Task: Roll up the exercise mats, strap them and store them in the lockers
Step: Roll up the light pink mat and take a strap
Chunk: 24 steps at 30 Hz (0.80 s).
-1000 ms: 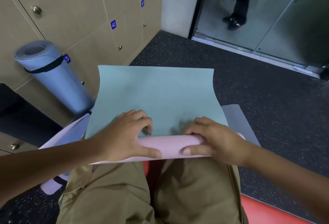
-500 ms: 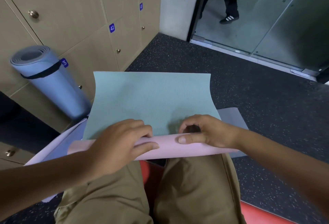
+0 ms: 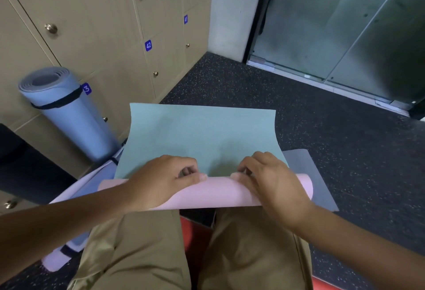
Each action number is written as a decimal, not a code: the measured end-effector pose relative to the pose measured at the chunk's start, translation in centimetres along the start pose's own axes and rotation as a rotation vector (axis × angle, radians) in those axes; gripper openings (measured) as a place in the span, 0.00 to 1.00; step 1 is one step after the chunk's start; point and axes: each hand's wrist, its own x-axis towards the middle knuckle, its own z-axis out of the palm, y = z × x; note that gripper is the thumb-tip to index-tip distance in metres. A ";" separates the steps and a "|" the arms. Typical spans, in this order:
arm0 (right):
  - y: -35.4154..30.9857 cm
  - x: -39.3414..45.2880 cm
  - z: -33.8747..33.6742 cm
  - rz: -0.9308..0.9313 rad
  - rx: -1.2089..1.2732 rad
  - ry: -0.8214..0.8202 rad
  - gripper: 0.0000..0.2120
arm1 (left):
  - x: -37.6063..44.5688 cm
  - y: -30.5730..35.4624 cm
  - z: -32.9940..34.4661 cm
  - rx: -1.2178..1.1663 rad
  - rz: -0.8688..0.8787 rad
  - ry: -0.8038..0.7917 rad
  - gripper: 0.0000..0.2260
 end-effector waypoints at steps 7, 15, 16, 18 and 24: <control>1.0 1.4 1.3 0.085 0.045 0.099 0.22 | 0.6 0.2 -0.4 0.000 0.146 0.113 0.03; 1.9 5.0 0.3 0.192 0.277 -0.273 0.15 | -1.8 -0.6 1.1 0.512 0.343 0.265 0.19; 2.0 5.5 0.4 0.198 0.298 -0.301 0.14 | -1.8 -0.7 1.2 0.521 0.321 0.254 0.21; 2.1 6.1 0.5 0.209 0.331 -0.327 0.13 | -1.5 -0.9 1.1 0.523 0.290 0.234 0.23; 2.0 5.8 0.5 0.160 0.371 -0.132 0.08 | 0.1 -0.8 -0.3 0.403 0.224 0.134 0.24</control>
